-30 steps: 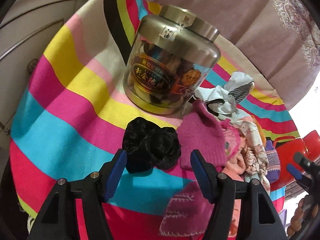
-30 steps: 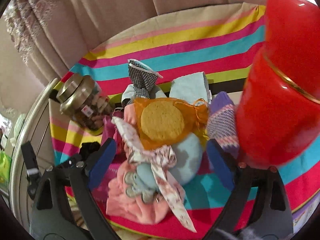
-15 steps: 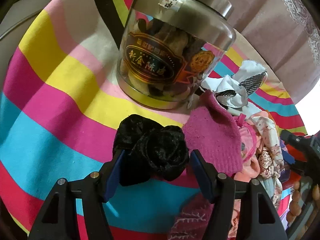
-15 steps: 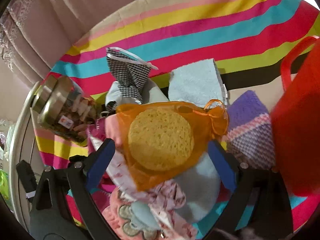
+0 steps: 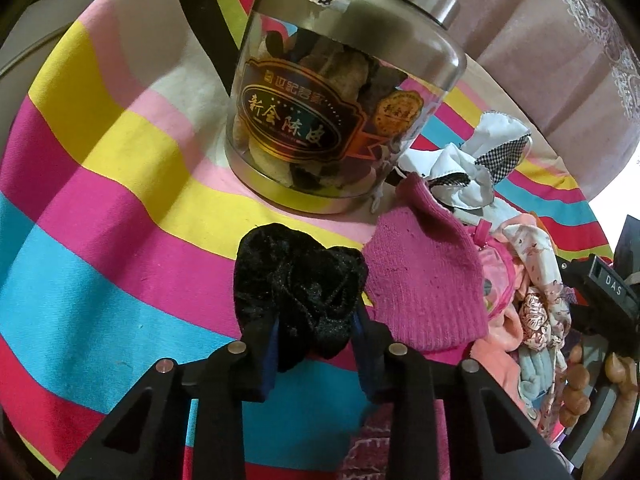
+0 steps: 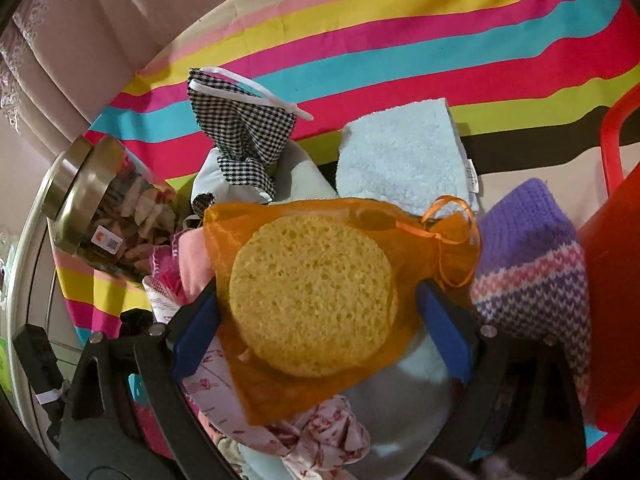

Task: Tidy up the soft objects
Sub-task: 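Grasp the orange mesh sponge bag with right gripper while left grasps black scrunchie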

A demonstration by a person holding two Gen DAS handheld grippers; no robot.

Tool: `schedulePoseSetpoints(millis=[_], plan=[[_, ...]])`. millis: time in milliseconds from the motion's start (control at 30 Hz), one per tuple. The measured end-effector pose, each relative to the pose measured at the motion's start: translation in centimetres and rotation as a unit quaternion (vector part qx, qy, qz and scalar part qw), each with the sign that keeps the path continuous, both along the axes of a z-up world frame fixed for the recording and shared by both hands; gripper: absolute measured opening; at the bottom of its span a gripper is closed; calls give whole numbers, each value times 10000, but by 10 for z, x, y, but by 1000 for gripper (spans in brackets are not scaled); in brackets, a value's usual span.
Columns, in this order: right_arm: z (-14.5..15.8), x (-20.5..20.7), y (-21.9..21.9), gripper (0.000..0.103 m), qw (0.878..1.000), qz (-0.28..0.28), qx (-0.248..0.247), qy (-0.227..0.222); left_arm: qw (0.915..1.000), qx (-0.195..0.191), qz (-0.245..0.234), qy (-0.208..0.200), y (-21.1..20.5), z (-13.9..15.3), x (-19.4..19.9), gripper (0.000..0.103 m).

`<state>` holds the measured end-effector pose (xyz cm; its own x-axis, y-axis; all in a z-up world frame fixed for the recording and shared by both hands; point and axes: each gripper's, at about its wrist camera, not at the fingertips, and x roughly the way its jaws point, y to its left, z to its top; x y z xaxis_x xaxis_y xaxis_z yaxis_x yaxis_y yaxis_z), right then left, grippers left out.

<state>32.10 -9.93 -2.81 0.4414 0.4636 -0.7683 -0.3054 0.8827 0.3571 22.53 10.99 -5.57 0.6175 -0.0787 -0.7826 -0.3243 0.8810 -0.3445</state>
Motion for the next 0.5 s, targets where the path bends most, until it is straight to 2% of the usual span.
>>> schedulePoseSetpoints(millis=[100,167,433,467,500], plan=[[-1,0,-1,92,10000,15,54,5,10000,-1,1,-5,0,0,0,32],[-1,0,-3,82,10000,4,61,6,10000,-7,7,-10,0,0,0,31],[5,-9,-8,80,9998,30,98,-149,10000,-27,30,-35,1,1,-4,31],[6,-11,-8,72,9998,29,100,-183,10000,-32,31,-38,1,1,-4,31],[9,-12,-9,58,9996,37,120,-234,10000,-35,33,-41,1,1,-4,31]])
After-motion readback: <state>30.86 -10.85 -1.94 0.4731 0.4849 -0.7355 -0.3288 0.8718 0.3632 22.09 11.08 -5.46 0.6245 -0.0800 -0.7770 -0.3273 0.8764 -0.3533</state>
